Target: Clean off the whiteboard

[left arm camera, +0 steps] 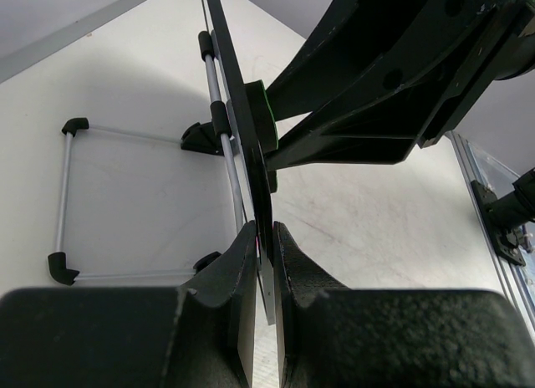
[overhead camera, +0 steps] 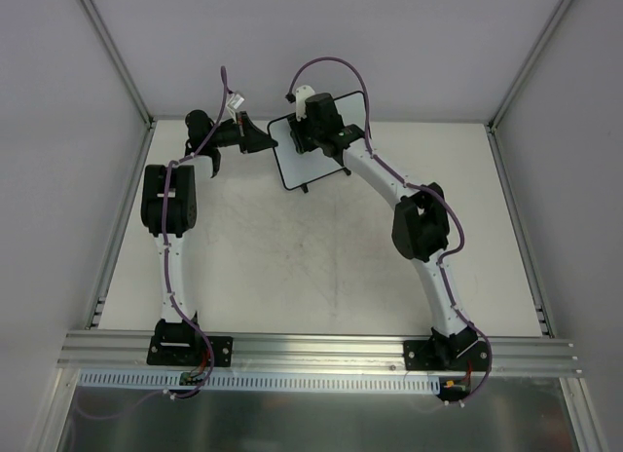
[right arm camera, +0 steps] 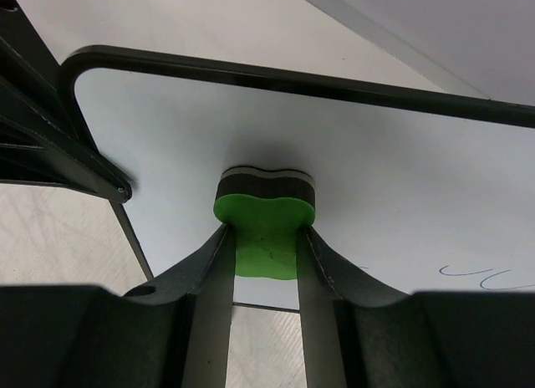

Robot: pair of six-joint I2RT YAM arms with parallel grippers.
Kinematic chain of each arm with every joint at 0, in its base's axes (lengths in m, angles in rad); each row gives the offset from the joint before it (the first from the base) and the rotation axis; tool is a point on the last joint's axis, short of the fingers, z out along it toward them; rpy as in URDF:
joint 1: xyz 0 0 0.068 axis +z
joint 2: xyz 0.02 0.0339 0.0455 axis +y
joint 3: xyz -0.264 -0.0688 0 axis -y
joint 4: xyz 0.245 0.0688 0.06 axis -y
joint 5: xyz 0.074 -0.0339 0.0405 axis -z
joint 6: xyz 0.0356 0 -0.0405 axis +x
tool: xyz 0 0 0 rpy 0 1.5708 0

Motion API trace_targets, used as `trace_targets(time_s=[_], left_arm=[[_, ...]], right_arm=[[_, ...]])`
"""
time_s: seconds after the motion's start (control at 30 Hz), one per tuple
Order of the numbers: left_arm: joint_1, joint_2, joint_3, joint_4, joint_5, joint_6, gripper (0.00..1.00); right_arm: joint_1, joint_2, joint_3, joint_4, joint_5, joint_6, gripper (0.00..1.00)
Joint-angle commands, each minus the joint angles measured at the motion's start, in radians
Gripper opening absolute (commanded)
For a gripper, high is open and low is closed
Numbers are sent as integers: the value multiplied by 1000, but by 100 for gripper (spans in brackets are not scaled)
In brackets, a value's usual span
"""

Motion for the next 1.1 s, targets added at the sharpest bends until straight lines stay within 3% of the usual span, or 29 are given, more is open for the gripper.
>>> trace_targets(time_s=[0.0, 0.17, 0.37, 0.67, 1.07], left_arm=[[-43, -12, 29, 37, 119, 21, 0], [-45, -14, 29, 37, 119, 23, 0], [-45, -12, 29, 35, 119, 23, 0], [-45, -17, 26, 34, 120, 26, 0], [-45, -15, 26, 32, 119, 26, 0]], right_arm=[[6, 18, -2, 38, 15, -3, 1], [14, 39, -12, -63, -7, -14, 0], [15, 24, -116, -74, -8, -21, 0], [14, 15, -130, -101, -8, -38, 0], [-1, 25, 109, -97, 59, -43, 2]])
